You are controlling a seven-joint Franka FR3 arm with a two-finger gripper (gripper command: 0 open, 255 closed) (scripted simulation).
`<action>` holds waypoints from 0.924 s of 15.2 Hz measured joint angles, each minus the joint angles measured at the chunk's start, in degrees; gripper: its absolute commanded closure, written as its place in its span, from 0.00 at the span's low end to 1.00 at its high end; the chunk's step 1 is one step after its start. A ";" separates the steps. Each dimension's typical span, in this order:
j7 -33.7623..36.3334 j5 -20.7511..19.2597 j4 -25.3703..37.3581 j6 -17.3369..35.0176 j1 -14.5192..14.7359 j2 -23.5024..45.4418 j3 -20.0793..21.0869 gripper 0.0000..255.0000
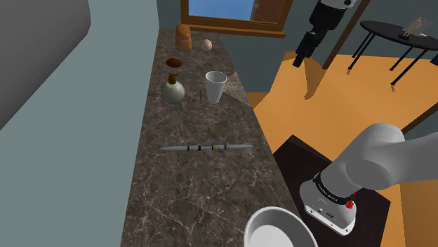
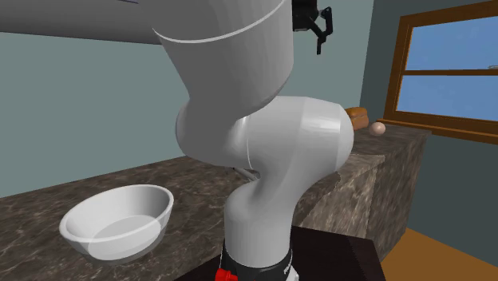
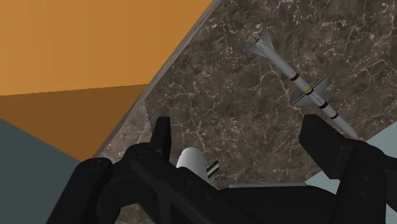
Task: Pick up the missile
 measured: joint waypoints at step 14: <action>1.42 1.78 -13.93 21.45 6.50 6.02 8.26 0.00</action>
